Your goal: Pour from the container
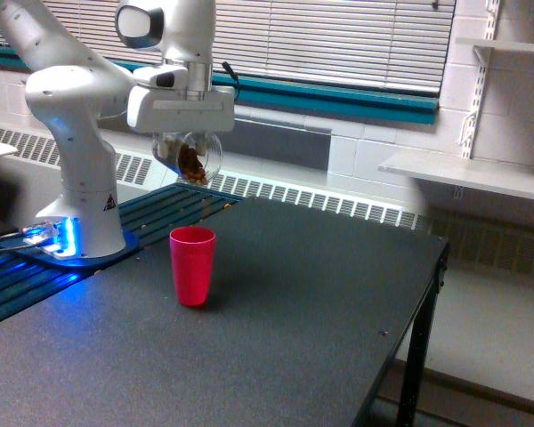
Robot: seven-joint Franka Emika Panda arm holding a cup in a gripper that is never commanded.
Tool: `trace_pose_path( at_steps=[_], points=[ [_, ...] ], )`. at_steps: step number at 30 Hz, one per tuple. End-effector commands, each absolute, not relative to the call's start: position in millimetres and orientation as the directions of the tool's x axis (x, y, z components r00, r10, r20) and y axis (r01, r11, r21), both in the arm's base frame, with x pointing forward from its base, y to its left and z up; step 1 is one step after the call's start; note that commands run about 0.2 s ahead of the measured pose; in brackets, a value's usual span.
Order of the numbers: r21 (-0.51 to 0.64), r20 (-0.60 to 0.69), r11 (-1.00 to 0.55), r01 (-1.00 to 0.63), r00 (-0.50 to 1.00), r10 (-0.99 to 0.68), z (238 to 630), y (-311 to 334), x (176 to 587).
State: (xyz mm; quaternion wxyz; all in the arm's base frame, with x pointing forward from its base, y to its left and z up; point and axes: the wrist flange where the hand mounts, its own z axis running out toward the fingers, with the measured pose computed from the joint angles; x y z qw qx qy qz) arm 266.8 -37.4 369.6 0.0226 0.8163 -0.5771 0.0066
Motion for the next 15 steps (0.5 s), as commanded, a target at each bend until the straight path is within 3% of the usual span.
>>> trace_pose_path(
  at_steps=[1,15],
  points=[
    [0.066,0.018,-0.319,-0.946,0.32,-0.947,352.7,-37.9,260.0],
    [0.08,0.007,-0.304,-0.949,0.305,-0.952,349.0,-39.9,259.0]
  ],
)
